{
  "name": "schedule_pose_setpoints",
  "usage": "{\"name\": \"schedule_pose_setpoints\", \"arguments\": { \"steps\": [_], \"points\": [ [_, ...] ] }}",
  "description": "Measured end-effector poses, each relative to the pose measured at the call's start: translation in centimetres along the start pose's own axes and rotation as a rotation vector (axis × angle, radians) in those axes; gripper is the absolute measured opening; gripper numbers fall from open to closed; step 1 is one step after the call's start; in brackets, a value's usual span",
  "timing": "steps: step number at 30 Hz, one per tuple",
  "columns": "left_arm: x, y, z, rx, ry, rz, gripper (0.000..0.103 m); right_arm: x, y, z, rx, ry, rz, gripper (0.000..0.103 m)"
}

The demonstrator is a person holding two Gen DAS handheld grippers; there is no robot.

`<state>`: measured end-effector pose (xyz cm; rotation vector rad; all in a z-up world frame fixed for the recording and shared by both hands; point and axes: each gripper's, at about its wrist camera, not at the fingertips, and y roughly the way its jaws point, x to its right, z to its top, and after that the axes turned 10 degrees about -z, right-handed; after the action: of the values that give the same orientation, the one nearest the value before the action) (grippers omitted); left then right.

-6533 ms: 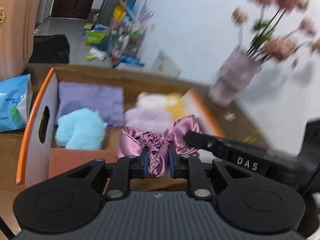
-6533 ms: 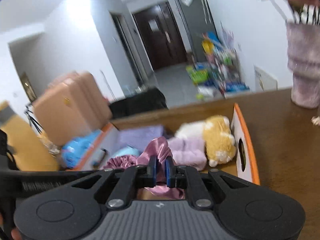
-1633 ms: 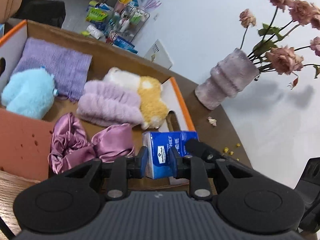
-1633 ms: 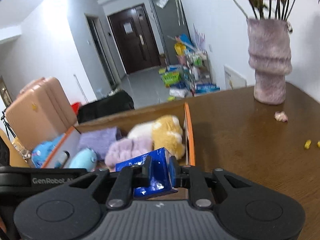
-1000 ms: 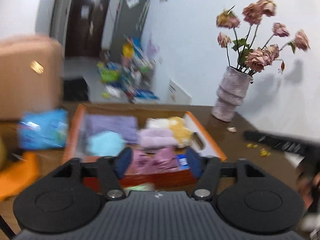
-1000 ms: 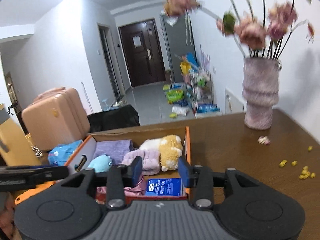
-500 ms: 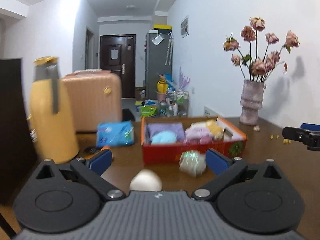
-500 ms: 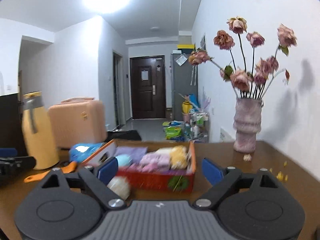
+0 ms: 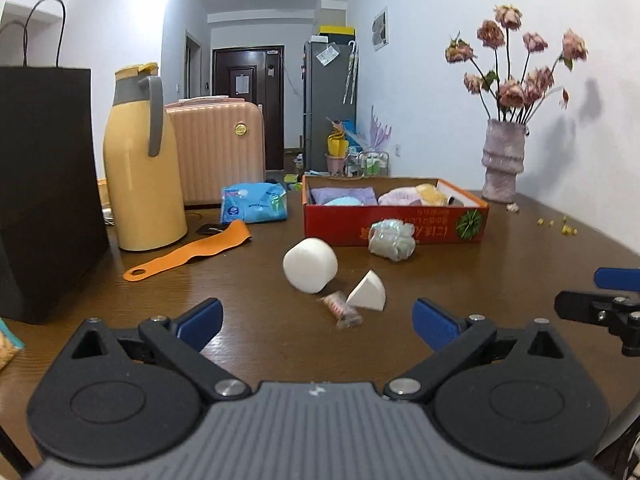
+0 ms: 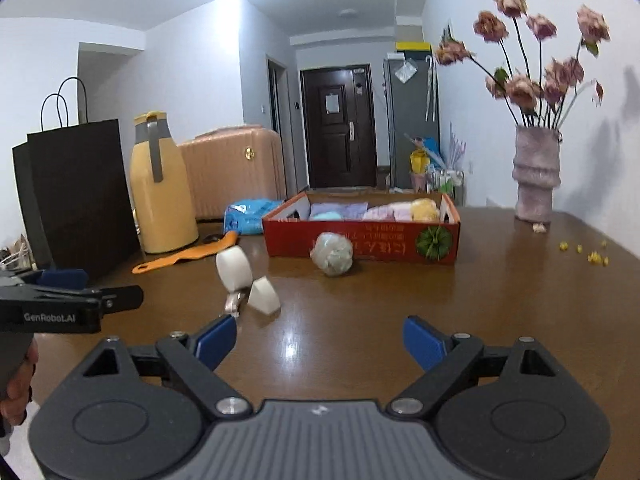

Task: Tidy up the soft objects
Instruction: 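Move both open tools back toward the snack packet and white sponge wedge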

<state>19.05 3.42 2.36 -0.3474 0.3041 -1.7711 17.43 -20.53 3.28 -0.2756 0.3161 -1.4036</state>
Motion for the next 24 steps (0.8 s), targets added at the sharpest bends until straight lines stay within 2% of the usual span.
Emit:
{"name": "schedule_pose_setpoints", "arguments": {
  "steps": [6, 14, 17, 19, 22, 24],
  "points": [
    [-2.2, 3.2, 0.5, -0.033, -0.052, 0.001, 0.103, -1.3, 3.3, 0.2, -0.054, -0.011, 0.047, 0.086],
    [-4.8, 9.0, 1.3, -0.106, -0.079, -0.028, 0.100, -3.5, 10.9, 1.1, -0.121, -0.046, 0.112, 0.070],
    [-5.3, 11.3, 0.9, -0.156, -0.113, -0.063, 0.088, -4.3, 14.2, 1.5, -0.132, -0.064, 0.144, 0.067],
    [-5.3, 12.6, 0.4, -0.188, -0.118, -0.074, 0.073, -4.7, 16.4, 2.0, -0.146, -0.071, 0.152, 0.062],
    [-5.2, 13.7, -0.1, -0.216, -0.128, -0.096, 0.065, -5.1, 19.3, 2.4, -0.180, -0.068, 0.208, 0.054],
    [-5.3, 14.3, -0.1, -0.229, -0.136, -0.109, 0.064, -5.2, 20.8, 2.3, -0.206, -0.048, 0.243, 0.049]
  ]
}}
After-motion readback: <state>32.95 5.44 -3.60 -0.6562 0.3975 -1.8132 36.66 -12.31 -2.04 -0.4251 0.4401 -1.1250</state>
